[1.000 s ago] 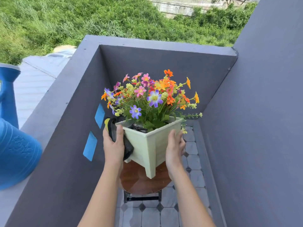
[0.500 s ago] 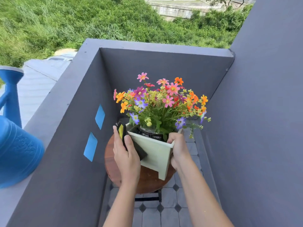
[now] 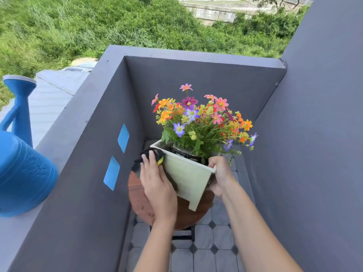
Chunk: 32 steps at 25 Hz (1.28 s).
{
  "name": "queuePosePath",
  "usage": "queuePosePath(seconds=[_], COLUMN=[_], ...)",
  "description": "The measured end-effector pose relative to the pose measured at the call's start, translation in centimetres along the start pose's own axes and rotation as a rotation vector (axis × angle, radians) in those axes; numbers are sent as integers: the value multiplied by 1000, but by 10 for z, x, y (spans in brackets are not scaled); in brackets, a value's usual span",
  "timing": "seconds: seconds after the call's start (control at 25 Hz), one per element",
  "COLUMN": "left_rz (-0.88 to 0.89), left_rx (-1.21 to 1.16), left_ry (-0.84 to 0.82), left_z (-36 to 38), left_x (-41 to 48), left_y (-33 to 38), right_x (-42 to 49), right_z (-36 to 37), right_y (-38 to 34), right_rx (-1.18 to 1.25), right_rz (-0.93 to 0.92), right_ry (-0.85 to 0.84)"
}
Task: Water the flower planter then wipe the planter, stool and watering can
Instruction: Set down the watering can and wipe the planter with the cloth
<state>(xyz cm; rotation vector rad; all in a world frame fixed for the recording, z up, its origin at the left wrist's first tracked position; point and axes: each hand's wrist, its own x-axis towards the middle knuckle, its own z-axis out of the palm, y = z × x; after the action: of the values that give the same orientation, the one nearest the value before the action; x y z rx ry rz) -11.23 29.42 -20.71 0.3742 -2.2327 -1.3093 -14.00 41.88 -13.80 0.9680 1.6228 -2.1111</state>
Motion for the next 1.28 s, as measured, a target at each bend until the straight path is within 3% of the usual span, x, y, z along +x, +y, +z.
queuePosePath(seconds=[0.04, 0.08, 0.24, 0.32, 0.36, 0.48, 0.56, 0.68, 0.76, 0.8, 0.92, 1.0, 1.2, 1.28], left_rz=[-78, -31, 515, 605, 530, 78, 165, 481, 585, 565, 205, 121, 390, 494], left_rx=[-29, -22, 76, 130, 140, 54, 53, 55, 152, 221, 223, 169, 58, 107], left_ry=[28, 13, -217, -264, -226, -71, -131, -299, -303, -253, -70, -73, -314, -310], left_z=[0, 0, 4, 2, 2, 3, 8, 6, 4, 3, 2, 3, 2, 2], left_x=[9, 11, -23, -13, -5, 2, -28, -67, -55, -46, -30, -48, -87, -73], left_y=[3, 10, 18, 4, -3, -3, 3, -4, -11, -14, -17, -18, -15, -11], right_x=[1, 3, 13, 15, 16, 15, 16, 17, 21, 23, 24, 19, 17, 17], right_z=[0, -1, -3, -5, -4, -1, 0, -1, -4, -5, -6, -5, -5, -6], right_y=[1, 3, 8, 9, 9, 7, 4, 3, 6, 8, 12, 11, 10, 11], right_rx=[-4, -2, -2, 5, 11, 33, 52, 24, 6, 2, 29, 30, 40, 25], right_rz=[7, 22, 90, 90, 77, 48, 47, 55, 80, 88, 60, 51, -3, 10], right_ry=[-2, -10, -62, -62, -52, -18, -23, -36, -42, -43, -62, -57, -61, -65])
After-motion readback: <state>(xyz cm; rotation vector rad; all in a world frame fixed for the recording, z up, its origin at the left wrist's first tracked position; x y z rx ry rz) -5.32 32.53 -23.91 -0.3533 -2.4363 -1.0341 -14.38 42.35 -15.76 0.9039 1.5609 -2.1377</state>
